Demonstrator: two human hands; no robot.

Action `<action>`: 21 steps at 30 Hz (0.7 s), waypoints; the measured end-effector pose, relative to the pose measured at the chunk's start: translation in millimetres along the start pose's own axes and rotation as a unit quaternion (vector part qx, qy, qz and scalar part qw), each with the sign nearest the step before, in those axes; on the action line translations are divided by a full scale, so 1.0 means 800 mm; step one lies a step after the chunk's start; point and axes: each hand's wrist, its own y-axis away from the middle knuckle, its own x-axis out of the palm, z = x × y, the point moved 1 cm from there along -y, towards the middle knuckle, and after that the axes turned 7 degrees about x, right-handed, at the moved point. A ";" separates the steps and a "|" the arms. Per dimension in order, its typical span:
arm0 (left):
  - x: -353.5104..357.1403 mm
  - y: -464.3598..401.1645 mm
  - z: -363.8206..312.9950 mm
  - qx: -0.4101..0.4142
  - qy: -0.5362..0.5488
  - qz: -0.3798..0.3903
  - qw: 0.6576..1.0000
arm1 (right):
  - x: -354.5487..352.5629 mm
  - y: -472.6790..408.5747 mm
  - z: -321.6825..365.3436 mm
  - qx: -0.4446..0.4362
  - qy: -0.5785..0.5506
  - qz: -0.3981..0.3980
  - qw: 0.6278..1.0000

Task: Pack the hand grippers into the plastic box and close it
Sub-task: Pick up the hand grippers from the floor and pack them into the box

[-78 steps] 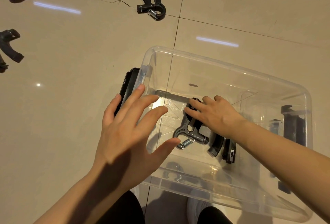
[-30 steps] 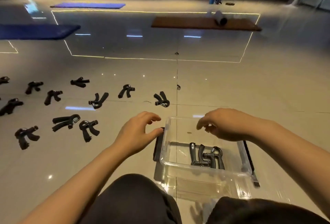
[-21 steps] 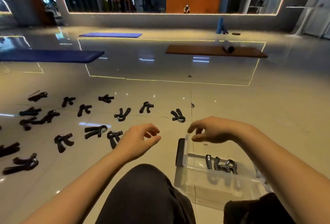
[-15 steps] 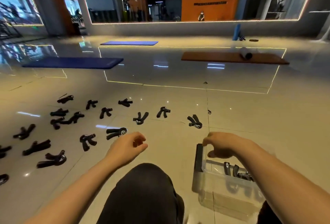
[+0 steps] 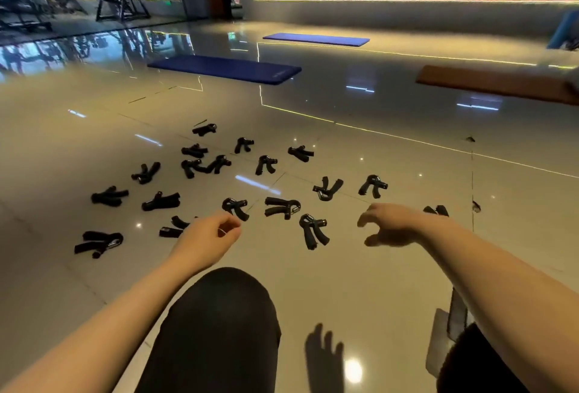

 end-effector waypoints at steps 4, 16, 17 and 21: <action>-0.042 -0.028 0.018 0.002 -0.006 0.006 1.000 | -0.057 -0.051 0.025 -0.007 0.017 -0.105 0.994; 0.057 -0.239 0.014 0.016 0.070 0.097 0.993 | 0.011 -0.167 0.025 -0.084 0.141 -0.014 0.986; 0.078 -0.259 0.016 0.008 0.092 0.100 0.991 | 0.024 -0.181 0.028 -0.099 0.147 0.002 0.984; 0.160 -0.298 0.062 0.015 0.070 0.108 0.992 | 0.098 -0.241 0.038 -0.130 0.148 0.043 0.979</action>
